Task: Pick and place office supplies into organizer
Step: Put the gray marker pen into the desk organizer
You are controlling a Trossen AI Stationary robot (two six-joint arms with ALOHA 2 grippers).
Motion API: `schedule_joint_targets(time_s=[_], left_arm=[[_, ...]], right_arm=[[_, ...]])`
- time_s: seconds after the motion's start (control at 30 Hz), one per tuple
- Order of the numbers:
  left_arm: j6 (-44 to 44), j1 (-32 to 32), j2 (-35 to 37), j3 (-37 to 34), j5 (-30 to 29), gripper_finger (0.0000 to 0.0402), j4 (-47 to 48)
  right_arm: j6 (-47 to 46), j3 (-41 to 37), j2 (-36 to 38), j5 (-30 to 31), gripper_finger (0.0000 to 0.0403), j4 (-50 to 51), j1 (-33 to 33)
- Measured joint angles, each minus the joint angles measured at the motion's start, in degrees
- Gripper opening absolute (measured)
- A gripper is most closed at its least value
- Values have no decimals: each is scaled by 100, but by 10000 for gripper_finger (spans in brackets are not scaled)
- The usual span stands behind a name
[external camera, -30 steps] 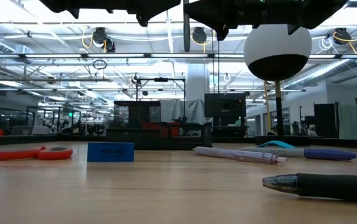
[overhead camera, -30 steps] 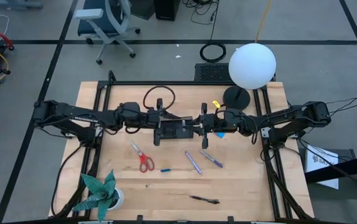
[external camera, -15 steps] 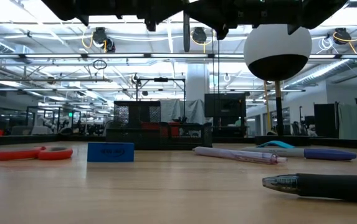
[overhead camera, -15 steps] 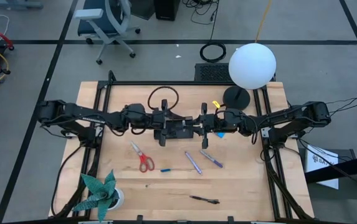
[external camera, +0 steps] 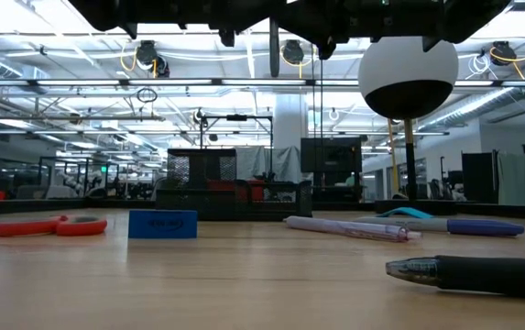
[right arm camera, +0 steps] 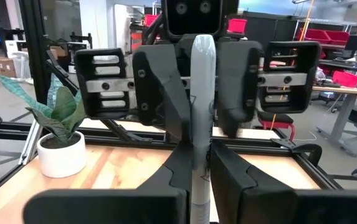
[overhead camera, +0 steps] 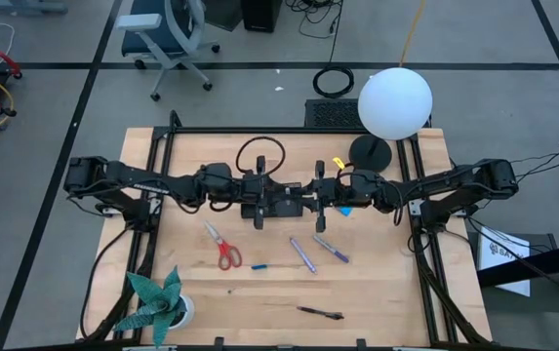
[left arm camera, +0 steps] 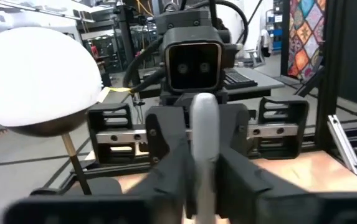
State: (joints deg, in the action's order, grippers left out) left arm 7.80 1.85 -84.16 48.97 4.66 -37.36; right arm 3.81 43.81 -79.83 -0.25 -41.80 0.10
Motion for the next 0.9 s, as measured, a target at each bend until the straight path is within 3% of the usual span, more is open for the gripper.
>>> schedule_joint_targets(time_s=[0.03,0.17,0.43,0.67,0.77,0.9], left_arm=[[0,-10,2,0,0,42,7],[117,-63,4,0,-20,42,30],[-9,-173,148,-2,-161,42,67],[-227,-303,523,-6,-182,42,554],[-742,-317,580,-2,-174,42,571],[-1592,-294,603,-4,-166,42,625]], right_arm=[[13,0,0,-1,25,3,0],[80,0,0,-7,29,38,0],[289,4,6,3,80,148,2],[789,4,508,14,98,653,81],[1447,4,817,22,98,1127,217],[3167,2,940,73,101,1634,670]])
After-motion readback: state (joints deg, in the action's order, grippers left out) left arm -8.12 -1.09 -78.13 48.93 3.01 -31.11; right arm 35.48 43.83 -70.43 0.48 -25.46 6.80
